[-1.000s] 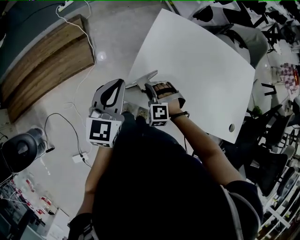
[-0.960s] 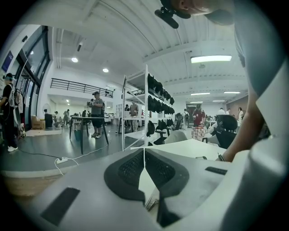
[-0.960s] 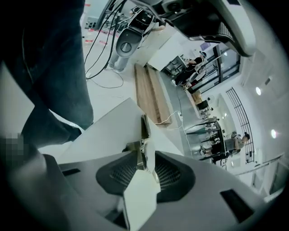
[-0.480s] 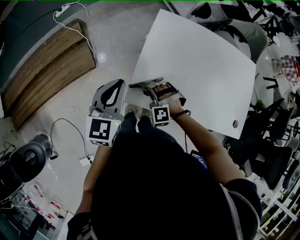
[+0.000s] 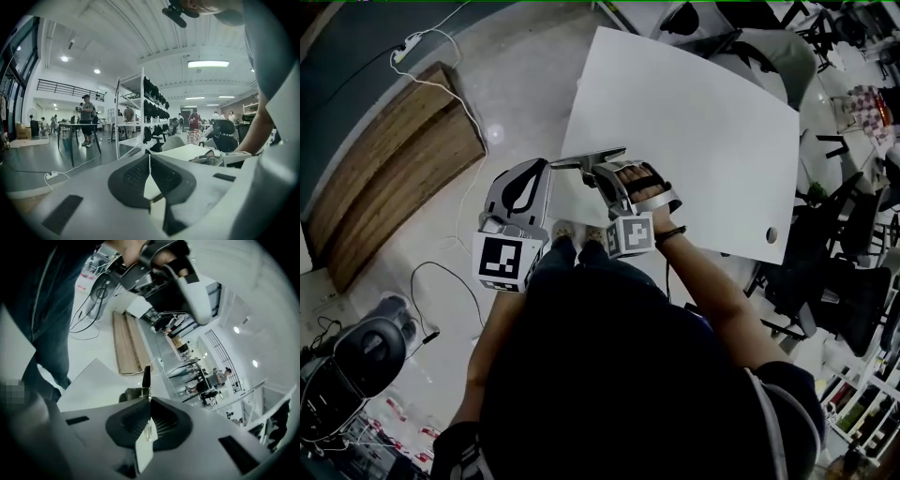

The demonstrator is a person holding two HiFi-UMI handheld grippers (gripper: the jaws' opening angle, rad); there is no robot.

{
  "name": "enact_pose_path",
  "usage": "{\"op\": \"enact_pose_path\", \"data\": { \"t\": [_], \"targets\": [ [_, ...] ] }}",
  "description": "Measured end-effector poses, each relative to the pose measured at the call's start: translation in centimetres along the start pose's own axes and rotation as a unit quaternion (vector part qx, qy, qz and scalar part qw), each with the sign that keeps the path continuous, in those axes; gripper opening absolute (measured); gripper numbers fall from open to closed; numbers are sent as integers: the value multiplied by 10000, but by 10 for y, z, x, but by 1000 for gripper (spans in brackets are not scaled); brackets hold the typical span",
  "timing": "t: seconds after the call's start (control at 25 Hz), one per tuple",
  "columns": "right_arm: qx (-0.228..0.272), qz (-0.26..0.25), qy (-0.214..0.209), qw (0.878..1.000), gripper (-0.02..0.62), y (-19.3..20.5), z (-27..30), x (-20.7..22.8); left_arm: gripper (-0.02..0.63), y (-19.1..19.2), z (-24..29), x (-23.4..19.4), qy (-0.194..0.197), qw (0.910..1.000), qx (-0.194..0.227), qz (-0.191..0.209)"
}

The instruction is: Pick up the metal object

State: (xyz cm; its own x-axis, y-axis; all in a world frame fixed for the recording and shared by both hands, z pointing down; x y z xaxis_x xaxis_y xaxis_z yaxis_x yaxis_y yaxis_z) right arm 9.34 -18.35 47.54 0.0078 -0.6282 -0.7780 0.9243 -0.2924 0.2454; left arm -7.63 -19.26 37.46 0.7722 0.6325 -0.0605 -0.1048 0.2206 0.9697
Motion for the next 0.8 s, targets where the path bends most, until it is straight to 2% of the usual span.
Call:
{"op": "enact_pose_path", "data": {
  "t": [0.12,0.2,0.32,0.44,0.6,0.8],
  "targets": [
    [59,831,476,9954,28,4,-22,31,29,-13,8,2,105,9999,123,20],
    [91,1398,848,9865,28,6,-35,52,29,-24,13,2,157,9995,261,42],
    [179,2130,1446,9661,28,9,-56,79,29,-37,18,0,230,9983,527,53],
    [346,2768,2055,9381,28,12,-82,104,29,-55,23,2,344,9961,804,72],
    [687,3562,2817,8882,28,25,-116,137,29,-85,36,8,545,9925,1092,67],
    [1196,4757,3549,7959,28,39,-147,156,29,-112,49,17,697,9878,1394,38]
  ]
}}
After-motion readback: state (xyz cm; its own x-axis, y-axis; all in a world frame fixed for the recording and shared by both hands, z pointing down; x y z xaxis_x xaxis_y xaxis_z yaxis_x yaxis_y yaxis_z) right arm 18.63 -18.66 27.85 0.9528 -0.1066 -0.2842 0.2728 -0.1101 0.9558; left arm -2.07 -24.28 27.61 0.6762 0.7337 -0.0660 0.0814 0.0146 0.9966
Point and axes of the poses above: the fingertips, and each gripper's own axes: z forward along the fingers, x to its right, y out of its underside, the point moved 10 cm from there along -z, backward along the fingers, and after that the axes turned 5 degrees about -z, right-handed, at the moved point
